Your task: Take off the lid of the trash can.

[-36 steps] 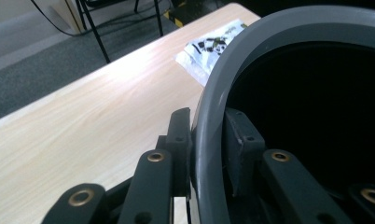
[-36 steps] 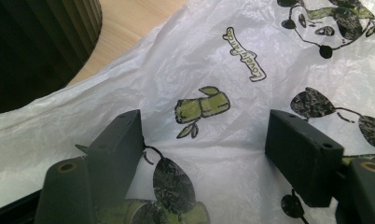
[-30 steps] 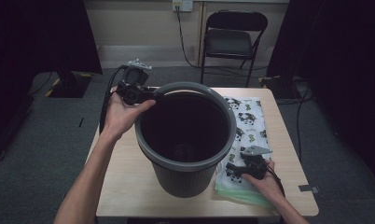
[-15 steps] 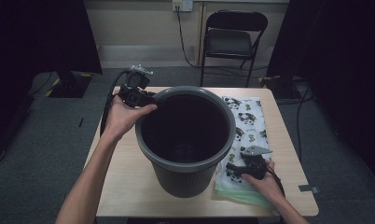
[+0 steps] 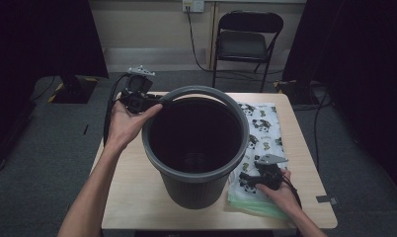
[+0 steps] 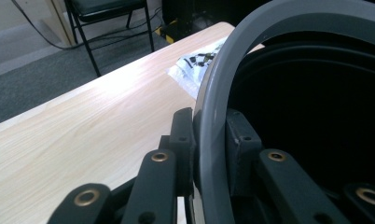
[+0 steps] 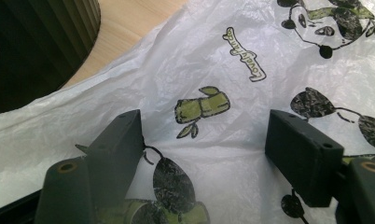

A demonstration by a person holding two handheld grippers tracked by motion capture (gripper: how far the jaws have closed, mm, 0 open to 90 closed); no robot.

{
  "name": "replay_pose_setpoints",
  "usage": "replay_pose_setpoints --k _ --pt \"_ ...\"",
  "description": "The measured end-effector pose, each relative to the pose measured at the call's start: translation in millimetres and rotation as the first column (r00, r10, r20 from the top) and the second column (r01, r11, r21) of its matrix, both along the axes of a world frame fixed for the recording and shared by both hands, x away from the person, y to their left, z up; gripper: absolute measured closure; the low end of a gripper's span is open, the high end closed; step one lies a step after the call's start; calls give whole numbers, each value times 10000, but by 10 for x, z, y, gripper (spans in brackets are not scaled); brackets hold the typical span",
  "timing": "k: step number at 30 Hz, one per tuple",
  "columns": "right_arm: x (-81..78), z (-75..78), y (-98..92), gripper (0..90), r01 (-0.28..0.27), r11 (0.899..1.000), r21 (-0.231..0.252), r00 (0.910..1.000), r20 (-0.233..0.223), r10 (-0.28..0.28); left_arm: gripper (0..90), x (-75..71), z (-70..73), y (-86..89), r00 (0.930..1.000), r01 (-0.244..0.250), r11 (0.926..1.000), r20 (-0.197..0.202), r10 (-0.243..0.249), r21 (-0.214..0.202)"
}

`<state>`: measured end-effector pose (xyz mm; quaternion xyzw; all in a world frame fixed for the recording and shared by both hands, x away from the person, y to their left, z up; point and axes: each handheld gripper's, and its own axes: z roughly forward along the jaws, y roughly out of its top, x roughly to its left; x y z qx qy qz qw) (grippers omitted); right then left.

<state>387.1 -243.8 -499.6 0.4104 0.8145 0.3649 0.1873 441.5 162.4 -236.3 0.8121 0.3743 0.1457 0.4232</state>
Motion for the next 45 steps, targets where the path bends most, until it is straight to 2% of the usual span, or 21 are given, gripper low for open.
replay_pose_setpoints --k 1,2,6,8,9,11,14,18,26,28,33,35,36,38,39,43,45 --pt "0 0 0 269 0 10000 -1 10000 1 0 766 1 10 -2 10000 65 9997 7 -66 224" --pt "0 0 0 269 0 10000 -1 10000 2 0 772 1 21 0 10000 84 9996 -27 -84 261" --pt "1 -1 -1 270 -9 10000 -4 10000 9 9 784 3 31 34 9997 128 9999 -183 -129 -33" --pt "0 -1 -1 270 -10 10000 -3 10000 10 10 790 3 32 50 9981 408 9979 -447 -431 -502" --pt "-1 0 1 270 12 10000 6 10000 -12 -12 790 -9 30 50 9987 300 9987 -390 -316 -416" --pt "0 0 1 270 8 10000 5 10000 -10 -8 791 -6 30 67 9979 347 9979 -537 -376 -550" --pt "-1 1 1 269 12 10000 6 10000 -13 -12 791 -5 35 75 9979 329 9974 -533 -364 -648" --pt "0 1 1 270 11 10000 6 10000 -13 -11 790 -6 67 110 9976 453 9925 -469 -509 -1135" --pt "-1 1 1 270 13 10000 7 10000 -16 -13 788 -42 153 179 9971 551 9842 -428 -631 -1684" --pt "-1 0 1 270 13 10000 6 10000 -9 -13 787 -35 162 202 9955 659 9777 -536 -780 -1993" --pt "-1 1 1 270 12 10000 6 10000 -12 -12 784 -61 194 210 9963 662 9792 -404 -753 -1919" --pt "-1 1 1 270 14 10000 8 10000 -14 -14 784 -79 212 222 9965 650 9757 -375 -744 -2090" --pt "-1 1 1 270 14 10000 8 10000 -16 -14 785 -86 223 231 9973 604 9766 -295 -679 -2066" --pt "-1 1 1 269 13 10000 7 10000 -15 -13 786 -95 247 255 9960 688 9675 -391 -807 -2433" --pt "-1 1 1 270 13 10000 6 10000 -14 -13 787 -103 265 270 9957 779 9644 -299 -882 -2526" --pt "-1 1 1 270 15 10000 7 10000 -16 -15 790 -102 310 325 9989 409 9703 -129 -453 -2385" --pt "-1 1 1 270 13 10000 8 10000 -15 -13 790 -81 277 342 9999 91 9753 -123 -121 -2206"
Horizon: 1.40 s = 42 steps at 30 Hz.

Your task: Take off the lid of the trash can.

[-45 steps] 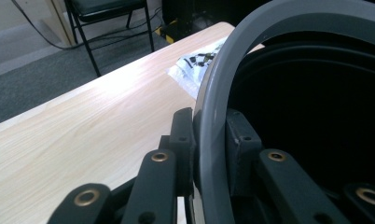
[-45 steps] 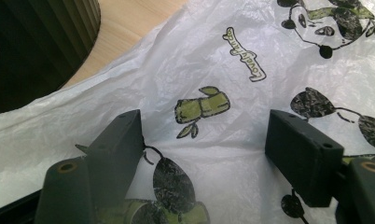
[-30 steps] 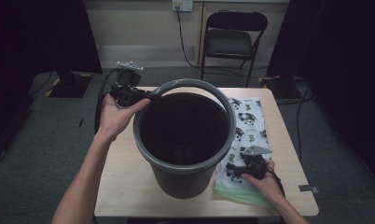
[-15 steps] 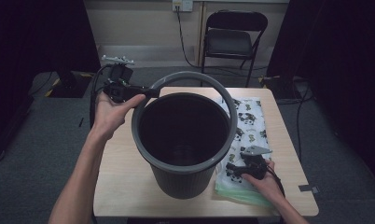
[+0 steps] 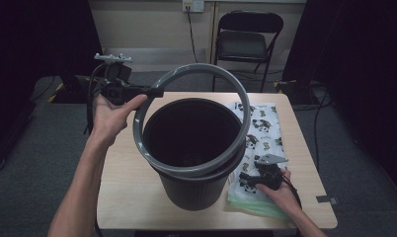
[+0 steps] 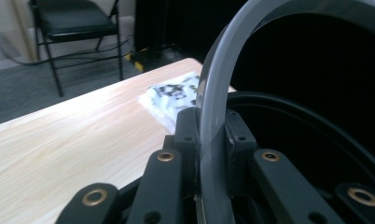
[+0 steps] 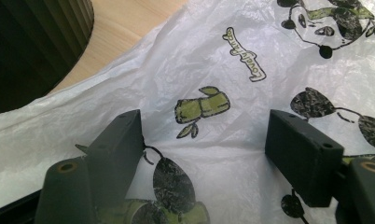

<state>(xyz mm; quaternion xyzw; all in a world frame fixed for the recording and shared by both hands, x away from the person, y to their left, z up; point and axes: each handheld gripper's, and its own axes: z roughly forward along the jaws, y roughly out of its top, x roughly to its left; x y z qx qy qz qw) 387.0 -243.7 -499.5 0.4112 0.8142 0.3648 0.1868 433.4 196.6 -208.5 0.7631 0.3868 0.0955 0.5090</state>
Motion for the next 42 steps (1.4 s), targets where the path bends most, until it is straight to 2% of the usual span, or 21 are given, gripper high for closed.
replay_pose_setpoints --k 3,4,6,12,17,18,19,21,23,28,30,34,42 --pt "1 0 -1 270 -7 10000 -7 10000 11 7 787 31 -71 21 9991 -419 9991 -9 418 -120" --pt "1 0 -1 270 -9 10000 -7 10000 11 9 785 52 -105 43 9970 -767 9963 -89 765 -384" --pt "1 0 -1 270 -9 10000 -6 10000 10 9 783 80 -141 69 9938 -1110 9924 -153 1103 -530" --pt "1 -1 -1 269 -10 10000 -8 10000 12 10 785 132 -177 156 9870 -1606 9824 -239 1590 -949" --pt "1 0 -1 269 -10 10000 -6 10000 11 10 785 183 -184 193 9737 -2278 9680 -178 2272 -1057" --pt "1 0 -1 270 -8 10000 -6 10000 11 8 786 205 -193 200 9732 -2300 9664 -261 2285 -1144" --pt "0 0 -1 270 -7 10000 -6 10000 10 7 785 229 -204 214 9755 -2198 9661 -341 2172 -1355" --pt "1 -1 -1 270 -8 10000 -6 10000 12 8 785 246 -208 214 9695 -2451 9627 -218 2443 -1144" --pt "1 0 -1 270 -8 10000 -5 10000 10 8 787 261 -213 217 9649 -2622 9582 -159 2622 -1142" --pt "1 -1 -1 270 -12 10000 -9 10000 15 12 787 302 -201 226 9439 -3299 9407 -105 3301 -788" --pt "1 -1 -1 270 -14 10000 -7 10000 14 14 787 326 -194 237 9405 -3394 9370 -161 3393 -821" --pt "1 -1 -1 269 -11 10000 -8 10000 14 11 787 379 -151 261 9295 -3686 9261 -157 3686 -809" --pt "1 -1 -1 269 -10 10000 -7 10000 12 10 787 516 -103 371 9027 -4300 8973 -306 4292 -1000"
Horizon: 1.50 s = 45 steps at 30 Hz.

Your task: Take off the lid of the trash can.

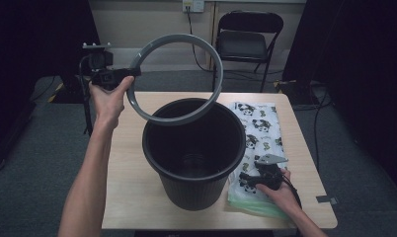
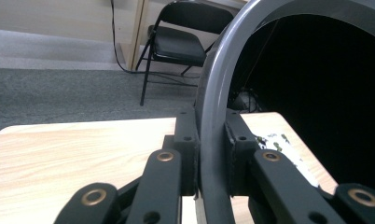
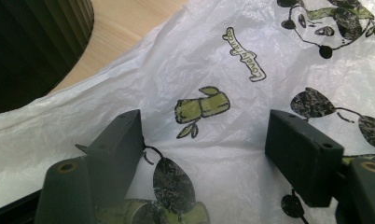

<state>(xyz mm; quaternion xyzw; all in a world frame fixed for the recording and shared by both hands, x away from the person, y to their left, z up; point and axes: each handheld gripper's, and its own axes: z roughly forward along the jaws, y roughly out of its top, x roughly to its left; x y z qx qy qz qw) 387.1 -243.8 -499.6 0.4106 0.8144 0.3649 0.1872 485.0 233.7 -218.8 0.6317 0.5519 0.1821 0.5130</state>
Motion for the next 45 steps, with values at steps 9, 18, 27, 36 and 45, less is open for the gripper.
replay_pose_setpoints --k 9,18,27,36,45 --pt "0 0 0 269 -1 10000 0 10000 -1 1 788 193 -25 33 9961 -821 9966 -317 818 -74" --pt "-1 0 -2 269 -31 10000 10 10000 4 31 791 424 -197 95 9898 -1241 9923 -706 1236 -40" --pt "-4 0 -3 264 -88 10000 15 10000 2 88 791 629 -269 233 9810 -1763 9838 -888 1728 -334" --pt "-12 -1 -4 259 -149 9999 21 9999 -2 149 791 623 -360 544 9613 -2604 9655 -911 2601 85" --pt "-12 -1 -4 259 -150 9999 6 9999 17 150 789 633 -898 579 9537 -2580 9655 -1504 2605 363"
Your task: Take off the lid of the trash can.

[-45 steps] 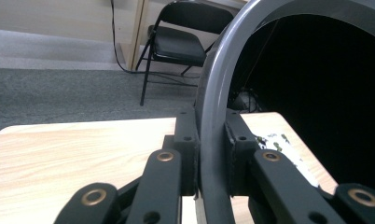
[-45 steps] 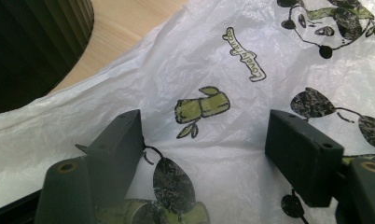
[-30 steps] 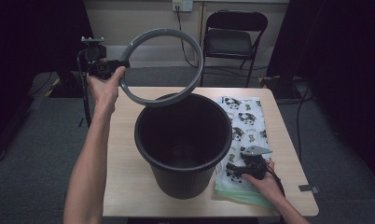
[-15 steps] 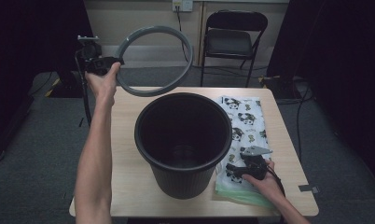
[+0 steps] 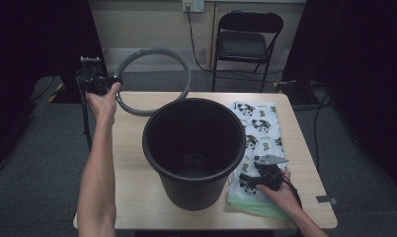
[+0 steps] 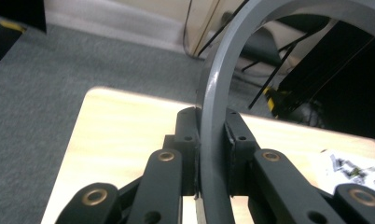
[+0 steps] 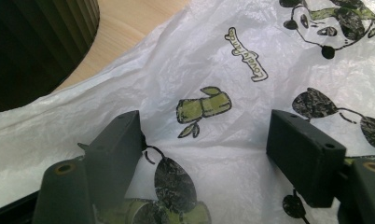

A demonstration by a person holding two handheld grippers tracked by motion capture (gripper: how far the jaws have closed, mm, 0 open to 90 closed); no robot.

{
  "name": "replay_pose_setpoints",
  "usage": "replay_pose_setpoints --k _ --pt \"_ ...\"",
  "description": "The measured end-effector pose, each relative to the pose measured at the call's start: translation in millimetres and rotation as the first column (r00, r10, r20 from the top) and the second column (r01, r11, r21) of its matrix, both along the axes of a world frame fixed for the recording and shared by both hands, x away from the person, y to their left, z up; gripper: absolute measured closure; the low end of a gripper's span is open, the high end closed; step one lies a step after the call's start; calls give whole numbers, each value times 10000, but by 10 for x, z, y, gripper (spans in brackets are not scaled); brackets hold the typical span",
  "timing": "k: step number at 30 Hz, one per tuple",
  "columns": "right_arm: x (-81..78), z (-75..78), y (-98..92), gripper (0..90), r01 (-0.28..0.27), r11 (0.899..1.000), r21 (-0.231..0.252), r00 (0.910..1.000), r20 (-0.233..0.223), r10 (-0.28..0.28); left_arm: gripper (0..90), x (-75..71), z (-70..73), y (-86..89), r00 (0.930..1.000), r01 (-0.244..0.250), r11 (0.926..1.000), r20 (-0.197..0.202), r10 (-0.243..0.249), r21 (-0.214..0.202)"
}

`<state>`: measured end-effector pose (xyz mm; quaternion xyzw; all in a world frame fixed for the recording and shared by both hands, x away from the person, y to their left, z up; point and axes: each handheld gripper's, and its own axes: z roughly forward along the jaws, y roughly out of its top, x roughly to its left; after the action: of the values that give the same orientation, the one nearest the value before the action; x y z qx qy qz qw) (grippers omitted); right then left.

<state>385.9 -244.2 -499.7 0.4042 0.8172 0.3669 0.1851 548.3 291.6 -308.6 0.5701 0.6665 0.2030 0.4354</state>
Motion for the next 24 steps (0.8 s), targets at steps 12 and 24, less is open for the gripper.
replay_pose_setpoints --k 12,24 --pt "-1 0 1 259 3 10000 10 10000 -20 -3 778 -108 -700 10 9974 575 9982 -447 -567 172" --pt "-1 0 1 259 4 10000 11 10000 -18 -4 769 -173 -1371 -32 9833 574 9959 -1766 -442 703"
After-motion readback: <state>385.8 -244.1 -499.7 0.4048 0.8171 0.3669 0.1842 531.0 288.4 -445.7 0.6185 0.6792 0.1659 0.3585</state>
